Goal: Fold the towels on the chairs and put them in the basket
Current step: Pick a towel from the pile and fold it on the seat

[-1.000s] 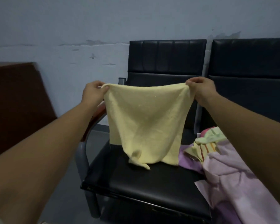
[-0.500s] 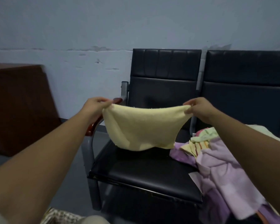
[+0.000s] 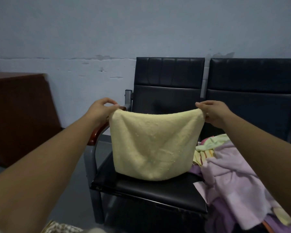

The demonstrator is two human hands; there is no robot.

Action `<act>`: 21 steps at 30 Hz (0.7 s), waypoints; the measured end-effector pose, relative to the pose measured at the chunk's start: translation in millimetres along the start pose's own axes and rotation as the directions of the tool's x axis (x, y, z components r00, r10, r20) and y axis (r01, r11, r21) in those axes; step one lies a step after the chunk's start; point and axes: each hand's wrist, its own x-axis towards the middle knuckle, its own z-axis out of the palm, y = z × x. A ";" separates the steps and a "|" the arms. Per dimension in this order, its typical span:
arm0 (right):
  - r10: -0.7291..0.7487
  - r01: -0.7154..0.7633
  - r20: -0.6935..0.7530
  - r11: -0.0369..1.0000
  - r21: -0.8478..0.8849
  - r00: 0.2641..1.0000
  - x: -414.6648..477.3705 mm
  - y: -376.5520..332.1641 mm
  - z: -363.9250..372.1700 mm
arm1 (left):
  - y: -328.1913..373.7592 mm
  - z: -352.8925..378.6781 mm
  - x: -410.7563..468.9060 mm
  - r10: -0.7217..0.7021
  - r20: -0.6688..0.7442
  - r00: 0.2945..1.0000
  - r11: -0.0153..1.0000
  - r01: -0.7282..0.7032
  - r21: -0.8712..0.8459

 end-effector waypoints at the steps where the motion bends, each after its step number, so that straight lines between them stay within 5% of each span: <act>1: 0.030 -0.031 0.004 0.999 0.042 1.000 4.3 0.5 -2.8 | -2.0 1.3 3.2 -0.037 0.006 0.999 0.995 0.037 -0.096; 3: 0.066 -0.068 0.084 0.997 0.031 0.994 13.1 2.8 -7.3 | -6.7 4.6 9.3 -0.054 0.044 0.998 0.987 0.060 -0.148; 7: 0.015 0.052 0.141 0.887 -0.460 0.990 32.1 17.3 -5.2 | -12.9 18.1 23.3 0.018 0.143 0.989 0.921 -0.072 0.383; 9: -0.087 0.113 0.073 0.801 -0.588 0.994 43.2 24.4 3.0 | -13.1 29.2 32.3 0.056 0.083 0.995 0.881 -0.088 0.466; 17: -0.318 0.225 -0.168 0.880 -0.418 0.933 103.0 1.3 17.9 | 8.6 40.3 92.5 0.060 -0.129 0.990 0.987 -0.040 0.152; 21: -0.411 0.331 -0.230 0.888 -0.318 0.882 104.3 -30.4 16.6 | 30.0 33.7 103.7 0.176 -0.265 0.948 0.983 -0.155 0.100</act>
